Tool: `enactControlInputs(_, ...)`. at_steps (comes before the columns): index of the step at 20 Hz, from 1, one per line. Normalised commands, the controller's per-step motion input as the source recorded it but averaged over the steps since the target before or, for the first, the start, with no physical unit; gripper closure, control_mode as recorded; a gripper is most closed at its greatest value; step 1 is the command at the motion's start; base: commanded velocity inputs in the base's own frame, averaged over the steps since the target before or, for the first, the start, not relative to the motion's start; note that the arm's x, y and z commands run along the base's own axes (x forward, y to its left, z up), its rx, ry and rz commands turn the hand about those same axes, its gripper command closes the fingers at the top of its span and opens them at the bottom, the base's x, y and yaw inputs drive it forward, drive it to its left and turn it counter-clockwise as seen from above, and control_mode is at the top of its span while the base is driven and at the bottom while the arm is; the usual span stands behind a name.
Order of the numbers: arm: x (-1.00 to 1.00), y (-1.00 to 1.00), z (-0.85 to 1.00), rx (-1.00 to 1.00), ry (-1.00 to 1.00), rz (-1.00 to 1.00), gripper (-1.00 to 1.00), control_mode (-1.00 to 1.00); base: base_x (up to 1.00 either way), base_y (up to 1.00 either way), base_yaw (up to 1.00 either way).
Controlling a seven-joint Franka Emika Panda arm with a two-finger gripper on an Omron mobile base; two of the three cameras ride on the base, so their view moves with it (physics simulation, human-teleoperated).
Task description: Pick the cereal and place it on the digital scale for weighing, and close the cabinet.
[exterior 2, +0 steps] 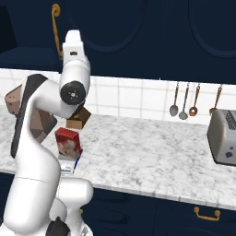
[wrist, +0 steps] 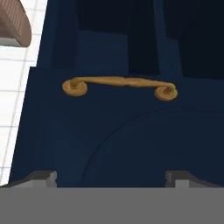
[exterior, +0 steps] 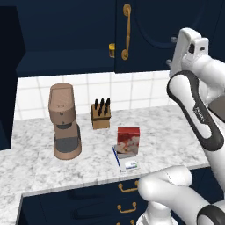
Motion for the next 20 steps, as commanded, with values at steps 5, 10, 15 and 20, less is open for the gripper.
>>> enactControlInputs(5, -0.95, 0.16, 0.13, 0.04, 0.12, 0.21, -1.0, -1.0, 0.0, 0.0, 0.0)
enactControlInputs(10, -0.77, 0.74, -0.37, 0.24, -0.06, 0.13, -1.0, -1.0, 0.0, 0.0, 0.0)
enactControlInputs(15, -0.85, 0.57, -0.4, 0.04, -0.14, 0.02, -1.0, -1.0, 0.0, 0.0, 0.0)
enactControlInputs(20, -0.81, 0.13, -0.12, 0.0, -0.06, -0.01, -1.0, -1.0, 0.0, 0.0, 0.0)
